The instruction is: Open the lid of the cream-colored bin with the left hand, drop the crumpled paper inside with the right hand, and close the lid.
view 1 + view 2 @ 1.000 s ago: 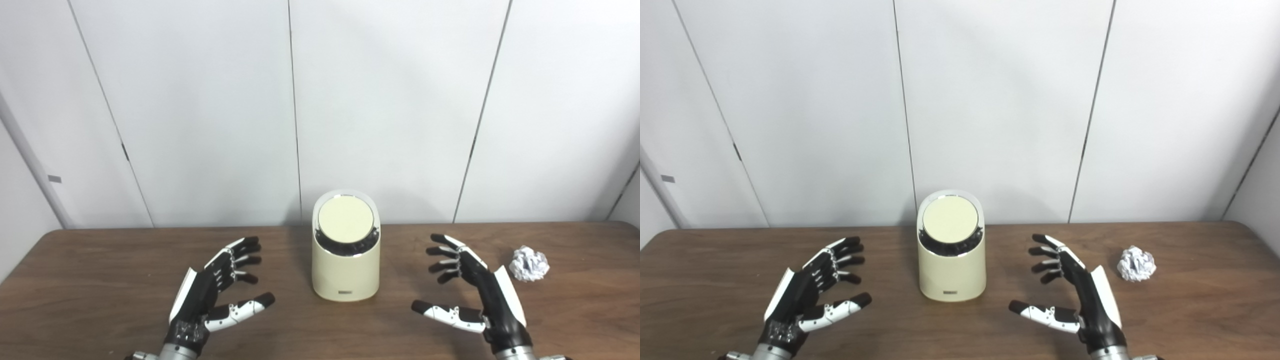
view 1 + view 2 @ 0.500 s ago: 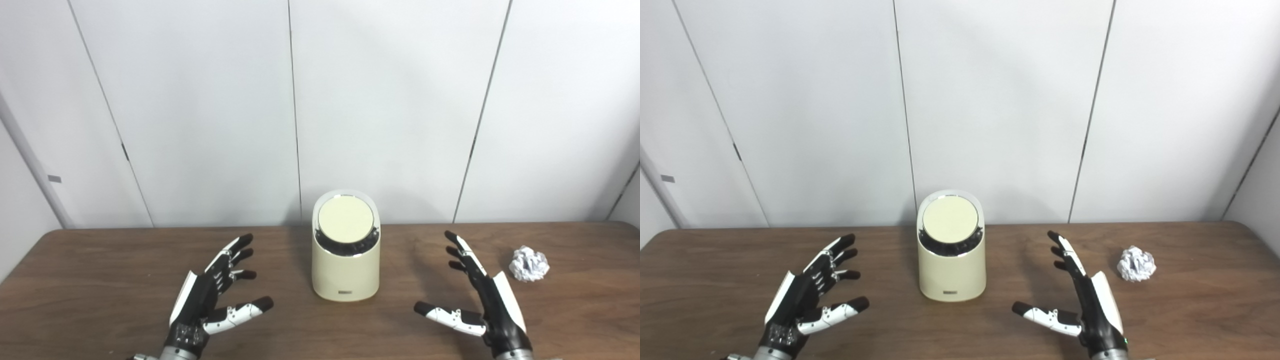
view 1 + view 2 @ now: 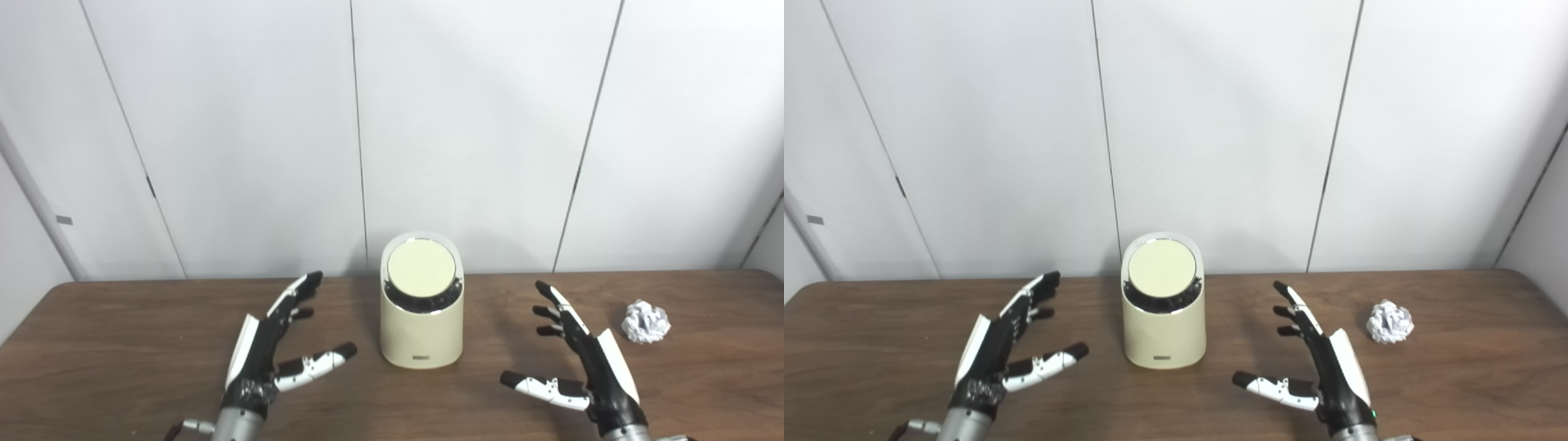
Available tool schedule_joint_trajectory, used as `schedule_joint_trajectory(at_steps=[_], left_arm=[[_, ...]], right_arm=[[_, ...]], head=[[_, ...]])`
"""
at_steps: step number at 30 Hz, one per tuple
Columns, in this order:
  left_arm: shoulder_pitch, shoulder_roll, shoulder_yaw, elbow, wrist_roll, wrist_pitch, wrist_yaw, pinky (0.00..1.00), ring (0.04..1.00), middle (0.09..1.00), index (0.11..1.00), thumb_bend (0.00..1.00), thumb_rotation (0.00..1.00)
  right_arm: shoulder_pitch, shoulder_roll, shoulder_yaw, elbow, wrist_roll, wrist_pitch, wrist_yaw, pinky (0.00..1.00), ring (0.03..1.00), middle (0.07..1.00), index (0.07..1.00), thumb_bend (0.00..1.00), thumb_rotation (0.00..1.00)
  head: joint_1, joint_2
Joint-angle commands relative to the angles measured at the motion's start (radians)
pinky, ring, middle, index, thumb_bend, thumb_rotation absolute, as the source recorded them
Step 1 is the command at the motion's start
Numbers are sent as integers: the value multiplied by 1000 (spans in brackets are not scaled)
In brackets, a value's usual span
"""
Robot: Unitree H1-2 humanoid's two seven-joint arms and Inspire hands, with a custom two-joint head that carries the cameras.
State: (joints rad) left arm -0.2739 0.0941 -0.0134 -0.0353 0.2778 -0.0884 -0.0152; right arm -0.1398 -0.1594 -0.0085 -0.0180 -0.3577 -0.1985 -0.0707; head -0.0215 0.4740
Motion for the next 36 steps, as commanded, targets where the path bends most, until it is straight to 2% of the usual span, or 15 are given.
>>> schedule_joint_trajectory(at_steps=[1, 4, 7, 12, 20, 27, 29, 32, 34, 36], left_arm=[[-60, -5, -5, -19, 14, -2, 21, 747, 876, 895, 923, 798, 252], [-104, -17, -14, 1, 27, 6, 37, 656, 838, 886, 912, 800, 224], [-145, -28, -25, 21, 59, 24, 57, 650, 836, 872, 900, 806, 244], [-204, -45, -45, 63, 110, 43, 90, 683, 847, 863, 891, 835, 261], [-267, -57, -73, 142, 150, 31, 139, 676, 836, 853, 869, 864, 235], [-303, -59, -104, 221, 185, 5, 183, 790, 878, 877, 880, 892, 234], [-321, -57, -118, 239, 208, 6, 196, 794, 873, 882, 885, 893, 232], [-343, -52, -140, 264, 264, -1, 233, 743, 860, 880, 886, 910, 248], [-353, -46, -160, 278, 312, -10, 268, 746, 910, 898, 888, 908, 246], [-360, -44, -179, 281, 357, 8, 291, 813, 970, 928, 905, 903, 270]], right_arm=[[-27, -14, -2, -28, 7, -15, -5, 696, 828, 934, 912, 919, 357], [-28, -14, -1, -30, 8, -12, -2, 687, 826, 934, 913, 910, 351], [-29, -15, -3, -18, 9, -15, -5, 684, 825, 932, 914, 911, 355], [-27, -11, 0, -23, 10, -5, -1, 683, 827, 936, 916, 905, 355], [-31, -7, 0, -19, -2, -10, -15, 661, 811, 929, 910, 910, 362], [-29, -3, 1, -24, -3, -4, -15, 687, 822, 931, 914, 900, 359], [-28, 0, 1, -28, -1, 0, -14, 690, 823, 930, 913, 903, 360], [-29, 6, 5, -34, -6, -1, -17, 671, 817, 928, 912, 903, 360], [-31, 9, 7, -33, -15, -8, -25, 669, 814, 927, 905, 896, 351], [-31, 12, 11, -37, -30, -6, -30, 677, 814, 928, 904, 889, 351]], head=[[0, 1], [1, 2], [0, -1], [-5, -3], [-7, 0], [-13, -1], [-15, -2], [-21, -3], [-26, -4], [-30, -4]])
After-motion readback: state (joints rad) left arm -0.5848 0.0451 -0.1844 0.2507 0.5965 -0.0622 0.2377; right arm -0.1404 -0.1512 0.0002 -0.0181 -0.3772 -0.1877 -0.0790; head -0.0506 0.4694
